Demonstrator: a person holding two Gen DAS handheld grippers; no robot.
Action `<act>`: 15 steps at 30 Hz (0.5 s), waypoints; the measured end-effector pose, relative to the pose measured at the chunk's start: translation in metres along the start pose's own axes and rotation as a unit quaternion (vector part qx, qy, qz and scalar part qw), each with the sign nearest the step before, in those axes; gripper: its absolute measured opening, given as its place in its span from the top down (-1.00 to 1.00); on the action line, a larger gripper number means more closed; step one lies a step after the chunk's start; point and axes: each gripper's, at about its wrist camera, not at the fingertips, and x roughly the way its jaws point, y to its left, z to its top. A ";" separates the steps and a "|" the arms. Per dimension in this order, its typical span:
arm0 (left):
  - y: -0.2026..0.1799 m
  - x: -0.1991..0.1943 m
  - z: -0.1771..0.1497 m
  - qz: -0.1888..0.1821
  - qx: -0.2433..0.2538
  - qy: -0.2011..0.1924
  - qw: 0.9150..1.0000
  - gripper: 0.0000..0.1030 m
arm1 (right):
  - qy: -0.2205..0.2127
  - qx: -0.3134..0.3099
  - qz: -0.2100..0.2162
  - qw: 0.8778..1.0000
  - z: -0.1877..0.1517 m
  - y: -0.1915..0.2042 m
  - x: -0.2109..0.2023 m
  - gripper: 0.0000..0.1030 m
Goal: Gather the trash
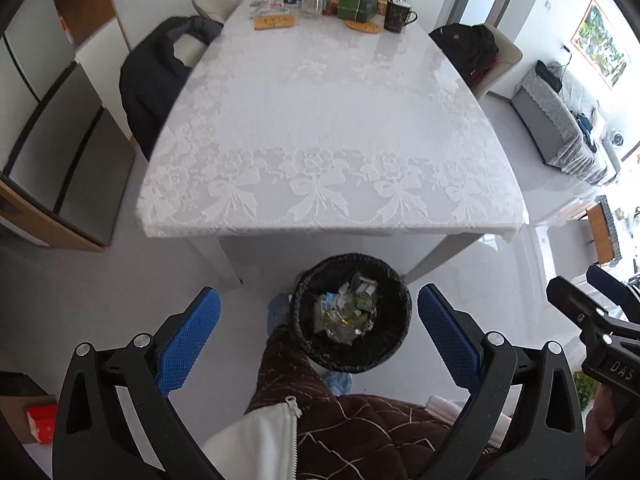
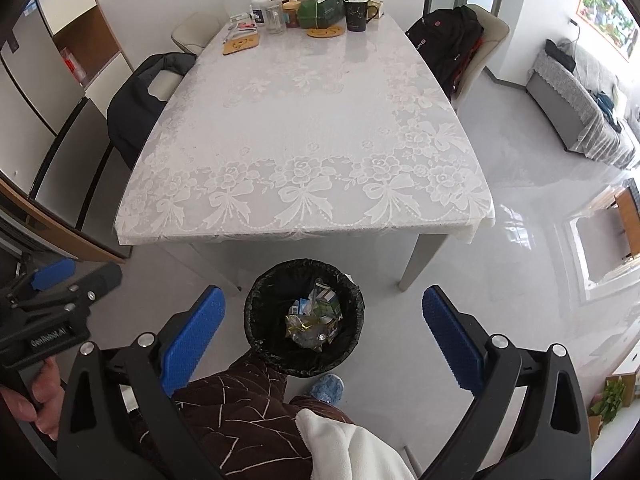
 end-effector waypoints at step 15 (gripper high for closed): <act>-0.003 0.004 -0.009 -0.001 0.001 0.004 1.000 -0.88 | -0.004 -0.002 0.001 1.000 -0.005 0.000 -0.005 -0.84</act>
